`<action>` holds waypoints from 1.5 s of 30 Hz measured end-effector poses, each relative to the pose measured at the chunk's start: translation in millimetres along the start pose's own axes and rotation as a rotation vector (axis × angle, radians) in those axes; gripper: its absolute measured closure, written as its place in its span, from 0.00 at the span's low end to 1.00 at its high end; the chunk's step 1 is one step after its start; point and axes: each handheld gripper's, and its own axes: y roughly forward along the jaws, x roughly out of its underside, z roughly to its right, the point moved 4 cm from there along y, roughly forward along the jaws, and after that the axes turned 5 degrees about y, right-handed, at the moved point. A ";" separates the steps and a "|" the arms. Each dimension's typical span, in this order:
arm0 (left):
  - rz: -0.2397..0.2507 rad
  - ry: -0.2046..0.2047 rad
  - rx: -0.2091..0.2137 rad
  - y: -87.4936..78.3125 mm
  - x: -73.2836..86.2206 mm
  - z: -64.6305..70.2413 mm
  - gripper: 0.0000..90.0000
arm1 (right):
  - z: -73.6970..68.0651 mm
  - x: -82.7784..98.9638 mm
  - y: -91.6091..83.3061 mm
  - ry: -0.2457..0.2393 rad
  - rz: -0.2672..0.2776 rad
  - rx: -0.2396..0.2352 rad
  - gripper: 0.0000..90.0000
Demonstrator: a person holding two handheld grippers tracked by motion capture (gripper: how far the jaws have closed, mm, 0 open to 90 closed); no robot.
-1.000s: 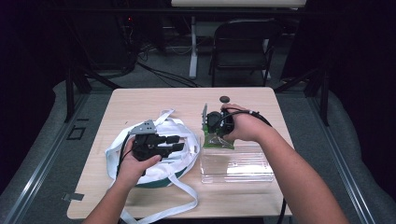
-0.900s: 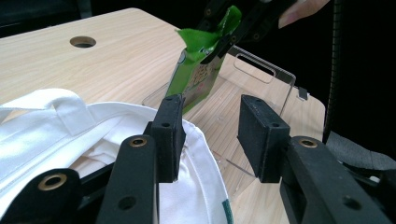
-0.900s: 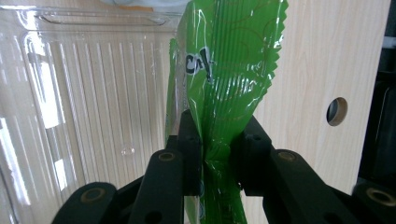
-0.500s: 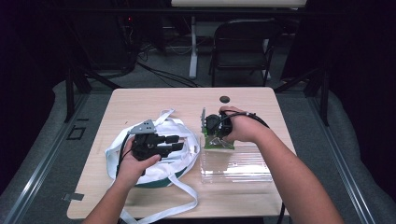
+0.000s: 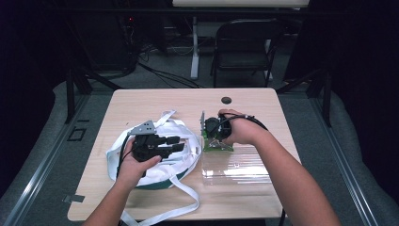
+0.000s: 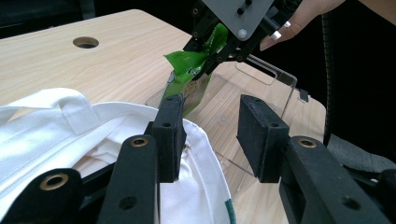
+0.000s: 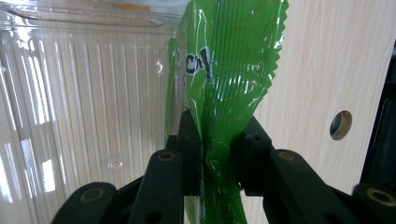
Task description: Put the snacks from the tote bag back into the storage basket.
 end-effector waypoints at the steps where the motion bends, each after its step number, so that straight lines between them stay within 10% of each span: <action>1: 0.000 -0.001 0.000 0.1 0.0 -0.1 0.68 | 0.4 0.1 0.2 0.001 0.004 0.001 0.82; 45: 0.001 -0.011 -0.005 -0.9 0.9 -2.3 0.63 | 11.4 5.9 -0.2 0.089 0.034 0.015 0.58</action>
